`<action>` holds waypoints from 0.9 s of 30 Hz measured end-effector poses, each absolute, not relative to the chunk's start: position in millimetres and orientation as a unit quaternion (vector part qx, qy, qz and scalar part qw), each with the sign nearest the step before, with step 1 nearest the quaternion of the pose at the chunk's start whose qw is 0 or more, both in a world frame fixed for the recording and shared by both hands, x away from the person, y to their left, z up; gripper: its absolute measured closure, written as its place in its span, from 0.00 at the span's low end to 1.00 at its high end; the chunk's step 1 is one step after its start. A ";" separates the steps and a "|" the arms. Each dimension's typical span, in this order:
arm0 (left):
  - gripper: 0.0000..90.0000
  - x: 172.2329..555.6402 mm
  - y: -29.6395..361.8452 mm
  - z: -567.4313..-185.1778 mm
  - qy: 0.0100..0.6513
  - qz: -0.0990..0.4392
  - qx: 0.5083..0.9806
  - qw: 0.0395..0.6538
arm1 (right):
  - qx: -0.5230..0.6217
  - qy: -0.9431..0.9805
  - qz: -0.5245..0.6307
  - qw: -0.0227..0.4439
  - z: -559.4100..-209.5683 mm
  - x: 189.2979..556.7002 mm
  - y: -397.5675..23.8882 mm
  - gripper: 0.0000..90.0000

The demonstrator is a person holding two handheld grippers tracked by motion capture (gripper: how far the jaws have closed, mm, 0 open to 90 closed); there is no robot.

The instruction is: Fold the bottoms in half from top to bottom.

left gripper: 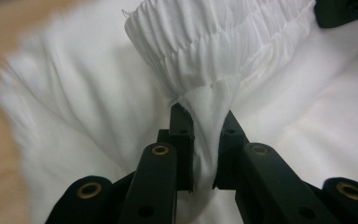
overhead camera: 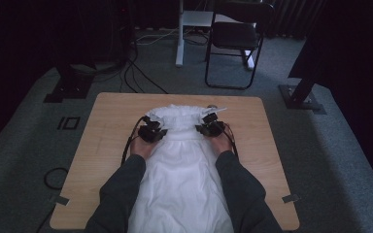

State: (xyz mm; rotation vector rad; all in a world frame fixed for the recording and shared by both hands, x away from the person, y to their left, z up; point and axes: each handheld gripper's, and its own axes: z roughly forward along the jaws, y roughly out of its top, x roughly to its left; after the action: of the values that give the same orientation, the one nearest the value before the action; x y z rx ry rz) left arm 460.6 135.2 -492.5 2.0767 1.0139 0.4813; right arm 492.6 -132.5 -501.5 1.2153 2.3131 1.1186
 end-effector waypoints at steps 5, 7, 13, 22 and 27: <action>0.92 440.9 141.2 -435.1 0.377 0.220 0.787 0.436 | 0.372 0.795 0.434 0.201 -442.9 468.6 -139.0 0.89; 0.92 431.7 142.6 -412.7 0.362 0.230 0.781 0.454 | 0.353 0.786 0.459 0.216 -418.3 457.0 -142.7 0.89; 0.93 402.3 143.5 -374.0 0.327 0.237 0.779 0.479 | 0.315 0.772 0.499 0.236 -369.0 419.4 -154.4 0.89; 0.93 355.3 144.5 -392.1 0.310 0.210 0.799 0.471 | 0.287 0.799 0.483 0.215 -386.4 369.4 -162.0 0.89; 0.93 332.9 142.3 -429.8 0.308 0.176 0.828 0.435 | 0.285 0.818 0.462 0.192 -416.0 349.4 -164.1 0.89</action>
State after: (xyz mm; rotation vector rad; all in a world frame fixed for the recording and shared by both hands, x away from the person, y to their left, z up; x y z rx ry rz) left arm 332.9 142.3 -429.8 2.0601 0.7655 0.4373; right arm 349.4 -164.1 -416.0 0.8008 2.2953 1.2964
